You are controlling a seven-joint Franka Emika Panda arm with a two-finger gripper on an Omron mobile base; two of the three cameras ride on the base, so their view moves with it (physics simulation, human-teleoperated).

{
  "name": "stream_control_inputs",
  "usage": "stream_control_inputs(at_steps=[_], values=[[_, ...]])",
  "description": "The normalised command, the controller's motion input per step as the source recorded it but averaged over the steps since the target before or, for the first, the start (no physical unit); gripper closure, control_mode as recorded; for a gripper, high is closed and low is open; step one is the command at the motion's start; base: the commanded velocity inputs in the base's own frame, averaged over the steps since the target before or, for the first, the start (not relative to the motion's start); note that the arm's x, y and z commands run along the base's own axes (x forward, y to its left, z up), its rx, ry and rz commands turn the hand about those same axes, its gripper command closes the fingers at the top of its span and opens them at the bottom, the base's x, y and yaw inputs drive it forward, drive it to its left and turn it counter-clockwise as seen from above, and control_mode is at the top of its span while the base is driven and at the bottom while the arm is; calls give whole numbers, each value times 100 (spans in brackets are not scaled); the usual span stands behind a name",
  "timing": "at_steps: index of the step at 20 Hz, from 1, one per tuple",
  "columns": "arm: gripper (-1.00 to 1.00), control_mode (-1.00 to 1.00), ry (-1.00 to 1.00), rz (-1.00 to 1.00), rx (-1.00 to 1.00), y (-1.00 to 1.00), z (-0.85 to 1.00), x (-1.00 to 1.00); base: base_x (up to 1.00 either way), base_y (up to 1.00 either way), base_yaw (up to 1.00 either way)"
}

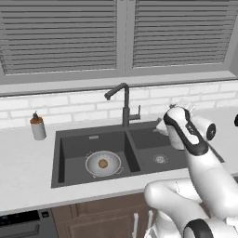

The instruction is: Put the colander in the sink, put the kiwi in the colander, and turn on the sink faucet and pour water over the colander.

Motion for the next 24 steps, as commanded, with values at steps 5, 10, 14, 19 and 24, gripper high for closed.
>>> stream_control_inputs(at_steps=[5,10,14,19,24], values=[[-100,-100,31,3,28,0,-1,51,0,0,0],[-100,-100,4,5,20,0,-20,45,0,0,0],[-100,-100,-17,0,23,0,-59,19,0,0,0],[-100,-100,-31,0,21,0,-66,11,0,0,0],[-100,-100,-19,0,9,0,-28,25,0,0,0]])
